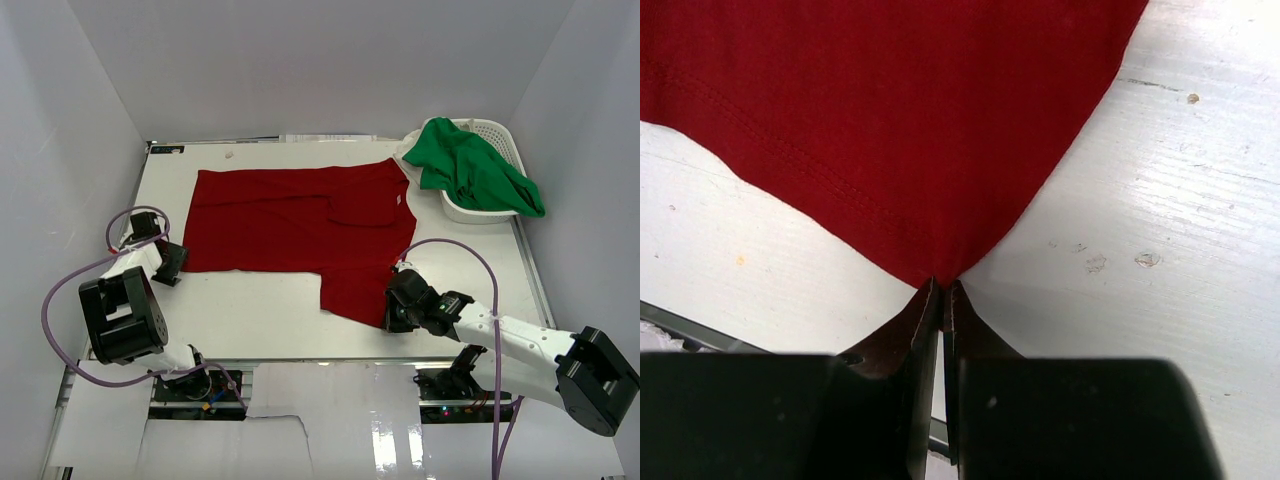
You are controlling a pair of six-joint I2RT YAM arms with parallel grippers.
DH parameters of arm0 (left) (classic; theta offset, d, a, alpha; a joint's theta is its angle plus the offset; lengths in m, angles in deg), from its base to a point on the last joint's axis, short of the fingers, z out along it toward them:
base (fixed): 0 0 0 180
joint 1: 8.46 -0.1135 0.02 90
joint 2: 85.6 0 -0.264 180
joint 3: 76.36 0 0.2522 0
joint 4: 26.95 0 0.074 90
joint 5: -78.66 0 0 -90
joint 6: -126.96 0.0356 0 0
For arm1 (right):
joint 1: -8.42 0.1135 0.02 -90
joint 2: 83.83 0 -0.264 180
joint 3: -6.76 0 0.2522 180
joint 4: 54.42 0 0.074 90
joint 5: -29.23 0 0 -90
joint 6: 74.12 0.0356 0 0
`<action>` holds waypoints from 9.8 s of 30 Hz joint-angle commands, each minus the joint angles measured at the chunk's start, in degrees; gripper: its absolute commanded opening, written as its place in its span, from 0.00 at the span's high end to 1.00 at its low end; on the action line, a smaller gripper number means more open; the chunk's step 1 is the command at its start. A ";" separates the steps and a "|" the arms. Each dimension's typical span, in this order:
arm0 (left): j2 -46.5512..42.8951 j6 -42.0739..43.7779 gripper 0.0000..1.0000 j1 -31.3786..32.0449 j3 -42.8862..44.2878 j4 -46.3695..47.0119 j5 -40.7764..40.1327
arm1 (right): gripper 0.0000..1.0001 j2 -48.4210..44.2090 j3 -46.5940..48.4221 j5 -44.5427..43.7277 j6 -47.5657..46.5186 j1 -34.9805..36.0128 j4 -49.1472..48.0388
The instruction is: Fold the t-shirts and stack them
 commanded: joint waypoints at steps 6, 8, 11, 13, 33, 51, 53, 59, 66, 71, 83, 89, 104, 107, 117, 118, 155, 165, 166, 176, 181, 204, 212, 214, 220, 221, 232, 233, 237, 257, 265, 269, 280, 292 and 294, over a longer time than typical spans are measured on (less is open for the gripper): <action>2.31 0.04 0.43 -0.46 1.30 2.84 0.50 | 0.92 -1.02 1.12 -0.68 -0.33 0.38 0.62; 2.57 0.13 0.48 -0.37 1.30 3.01 1.03 | 0.92 -1.02 0.95 -0.68 -0.33 0.38 0.62; 2.49 0.31 0.55 -0.37 1.22 3.10 1.73 | 0.92 -1.02 0.68 -0.68 -0.15 0.38 0.53; 2.40 0.22 0.56 -0.37 0.87 3.28 1.82 | 0.92 -0.93 0.68 -0.68 -0.24 0.38 0.53; -1.46 2.33 1.00 -0.46 -0.10 2.40 5.78 | 0.92 -5.32 9.10 -2.61 -1.29 0.38 8.96; -3.67 3.38 1.00 -0.37 3.50 0.55 6.83 | 0.92 2.23 27.39 -0.33 -10.34 -3.13 15.56; -3.67 3.56 1.00 -0.37 4.72 0.29 6.83 | 0.92 3.37 28.71 0.02 -11.40 -4.19 15.73; -3.23 3.30 1.00 -0.37 7.72 -0.24 6.83 | 0.92 6.36 33.20 2.57 -15.61 -9.63 16.09; -1.30 2.85 1.00 -0.02 10.79 -0.50 8.59 | 0.92 11.10 38.64 5.12 -20.10 -14.56 16.17; 0.29 2.59 1.00 1.12 12.55 -0.50 8.15 | 0.92 15.14 43.92 5.30 -22.65 -17.72 16.44; 2.13 2.33 1.00 2.35 12.82 -0.68 7.80 | 0.92 25.07 57.80 9.78 -28.45 -25.02 18.90; 3.54 1.63 1.00 2.35 14.92 -2.08 7.80 | 0.92 29.21 62.38 10.92 -29.42 -26.16 19.16; 4.77 -0.48 1.00 2.26 17.92 -3.84 6.04 | 0.92 33.34 70.29 12.24 -30.12 -29.68 21.18; 5.03 -0.57 1.00 2.35 17.92 -3.84 6.04 | 0.92 33.52 71.43 12.33 -30.21 -29.94 21.62; 7.93 -1.71 1.00 2.35 21.86 -3.66 6.21 | 0.92 37.91 78.28 12.94 -31.26 -30.64 23.47; 8.28 -1.63 1.00 2.26 22.57 -3.75 6.21 | 0.92 38.26 78.64 12.86 -31.26 -30.73 23.47; 20.85 -2.68 1.00 3.67 37.43 -5.33 5.78 | 0.92 51.89 89.98 15.49 -31.88 -34.42 24.17; 23.84 -2.94 1.00 4.02 41.64 -5.95 5.86 | 0.92 55.49 93.32 16.37 -31.53 -35.21 24.26; 24.37 -3.03 1.00 4.02 42.34 -6.04 5.78 | 0.92 56.19 94.02 16.55 -31.44 -35.30 24.35; 28.94 -3.03 1.00 4.55 46.22 -6.30 5.95 | 0.92 60.85 95.87 17.86 -31.62 -36.45 21.20; 31.57 -3.21 1.00 5.07 47.71 -6.30 5.60 | 0.92 62.96 93.06 19.36 -31.00 -37.15 17.15; 37.38 -4.88 1.00 6.13 52.90 -5.95 5.33 | 0.92 72.98 97.89 22.43 -29.33 -39.96 7.56; 37.12 -5.93 0.91 6.04 50.27 -5.95 5.26 | 0.39 75.44 98.85 24.19 -27.66 -40.58 3.61; 35.10 -7.33 0.90 5.78 47.98 -6.04 3.50 | 0.37 75.53 99.56 24.19 -27.57 -40.58 3.08; 28.69 -9.72 0.59 4.81 44.38 -0.35 -3.19 | 0.33 73.26 98.95 25.69 -28.27 -40.67 3.61; 27.37 -9.10 0.55 4.72 44.28 1.15 -3.28 | 0.33 72.73 97.81 25.95 -28.45 -40.58 3.52; 13.66 -4.45 0.18 4.72 28.83 34.01 -0.40 | 0.33 62.63 83.31 28.59 -29.94 -38.74 -0.43; 12.95 -3.57 0.18 4.72 27.77 34.65 2.06 | 0.33 62.09 82.26 28.94 -29.95 -38.38 -0.44; 11.64 3.63 0.21 8.40 28.38 32.35 19.68 | 0.34 60.51 79.53 30.34 -29.86 -35.58 2.63; 18.55 28.69 0.13 30.90 20.46 36.15 47.26 | 0.34 60.85 72.84 31.31 -21.16 -32.40 0.88; 24.36 28.87 0.16 37.06 24.15 36.06 43.83 | 0.38 65.60 75.30 31.14 -19.58 -32.14 0.35; 25.95 28.87 0.17 38.91 26.17 35.63 42.25 | 0.41 67.18 76.27 30.96 -19.31 -31.96 0.53; 32.89 30.36 0.24 41.20 33.03 32.11 40.14 | 0.46 69.73 77.67 31.40 -18.26 -31.88 -0.70; 33.77 30.36 0.38 41.37 30.05 30.88 38.74 | 0.72 70.79 78.99 32.01 -17.47 -31.79 -1.14; 34.12 30.54 0.40 41.46 30.04 30.53 38.56 | 0.81 71.22 79.87 32.28 -17.03 -31.79 -1.23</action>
